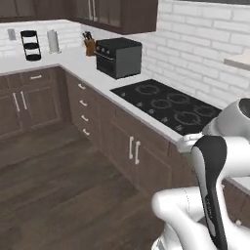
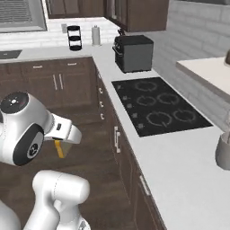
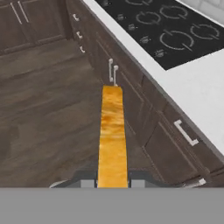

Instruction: Start the toaster. Once the lever pops up, take the bread to the plate on the dining counter.

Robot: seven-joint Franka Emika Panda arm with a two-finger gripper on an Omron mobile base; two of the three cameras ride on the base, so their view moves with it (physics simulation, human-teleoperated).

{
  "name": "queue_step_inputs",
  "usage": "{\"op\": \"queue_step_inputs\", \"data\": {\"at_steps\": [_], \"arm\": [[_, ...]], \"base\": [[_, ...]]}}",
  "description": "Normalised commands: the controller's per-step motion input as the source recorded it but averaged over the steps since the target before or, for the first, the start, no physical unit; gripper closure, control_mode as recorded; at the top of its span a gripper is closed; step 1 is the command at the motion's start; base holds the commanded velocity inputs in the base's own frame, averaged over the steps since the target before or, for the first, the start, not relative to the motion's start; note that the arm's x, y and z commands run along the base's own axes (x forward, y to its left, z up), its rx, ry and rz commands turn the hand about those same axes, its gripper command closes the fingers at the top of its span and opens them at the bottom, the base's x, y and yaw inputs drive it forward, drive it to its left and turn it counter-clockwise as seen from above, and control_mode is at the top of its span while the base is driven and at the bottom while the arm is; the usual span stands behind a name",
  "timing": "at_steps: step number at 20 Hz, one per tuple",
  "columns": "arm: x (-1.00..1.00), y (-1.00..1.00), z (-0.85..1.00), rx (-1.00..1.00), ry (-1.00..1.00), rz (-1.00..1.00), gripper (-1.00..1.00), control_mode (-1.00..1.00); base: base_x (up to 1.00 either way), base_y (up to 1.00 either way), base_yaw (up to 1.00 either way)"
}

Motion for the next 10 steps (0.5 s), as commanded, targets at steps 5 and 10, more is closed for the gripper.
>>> {"op": "queue_step_inputs", "data": {"at_steps": [5, 10], "arm": [[0.00, 0.00, 0.00, 0.00, 0.00, 0.00, 1.00, 1.00], [0.00, 0.00, 0.00, 0.00, 0.00, 0.00, 1.00, 1.00]], "base": [[-0.42, 0.14, 0.88], [-0.35, 0.08, 0.87]]}}
